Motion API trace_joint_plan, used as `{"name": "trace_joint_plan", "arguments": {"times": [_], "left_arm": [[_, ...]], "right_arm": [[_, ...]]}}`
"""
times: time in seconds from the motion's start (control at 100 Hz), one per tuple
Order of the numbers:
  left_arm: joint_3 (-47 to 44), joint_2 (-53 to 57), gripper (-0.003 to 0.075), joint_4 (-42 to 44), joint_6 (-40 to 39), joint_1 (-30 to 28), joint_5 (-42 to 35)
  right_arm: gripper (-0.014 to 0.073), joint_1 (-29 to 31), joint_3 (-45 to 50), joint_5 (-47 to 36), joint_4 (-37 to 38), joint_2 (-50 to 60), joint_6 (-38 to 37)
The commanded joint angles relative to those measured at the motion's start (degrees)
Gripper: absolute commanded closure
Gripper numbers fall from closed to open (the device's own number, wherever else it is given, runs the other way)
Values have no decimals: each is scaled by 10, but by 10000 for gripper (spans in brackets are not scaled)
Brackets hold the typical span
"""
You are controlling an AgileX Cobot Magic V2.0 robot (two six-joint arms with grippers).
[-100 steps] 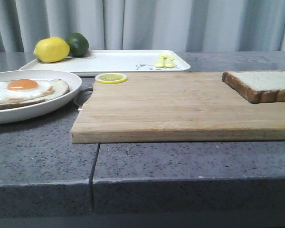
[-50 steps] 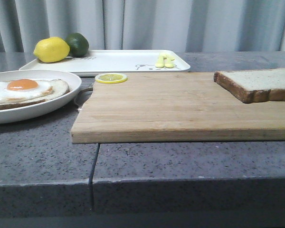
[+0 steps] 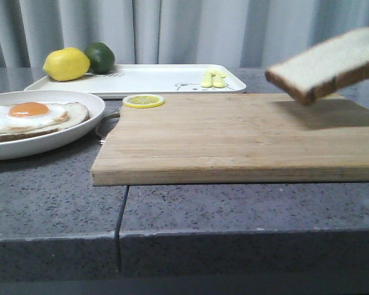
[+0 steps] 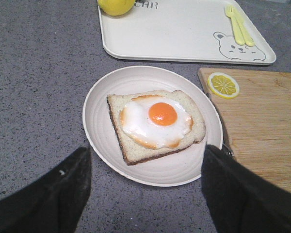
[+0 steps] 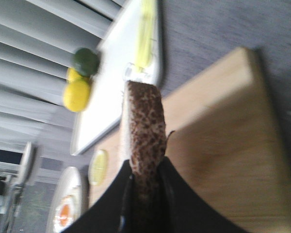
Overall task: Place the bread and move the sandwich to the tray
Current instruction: 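Close the right gripper on the bread slice and lift it, then carry the bread slice with the right gripper over the egg toast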
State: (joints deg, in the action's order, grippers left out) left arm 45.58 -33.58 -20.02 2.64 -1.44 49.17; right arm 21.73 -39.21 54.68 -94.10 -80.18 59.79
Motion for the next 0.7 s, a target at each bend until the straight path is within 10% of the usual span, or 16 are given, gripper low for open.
{"name": "trace_joint_plan", "arguments": {"times": [0.0,0.69], "left_arm": [[18,-6,269,-15,-3,3,-30],[18,-6,269,-15,-3,3,-30]], "right_arm": [[702,-25,-16,39,-57,47,-11],[702,-452,-140,-362,-137,91,-79]]}}
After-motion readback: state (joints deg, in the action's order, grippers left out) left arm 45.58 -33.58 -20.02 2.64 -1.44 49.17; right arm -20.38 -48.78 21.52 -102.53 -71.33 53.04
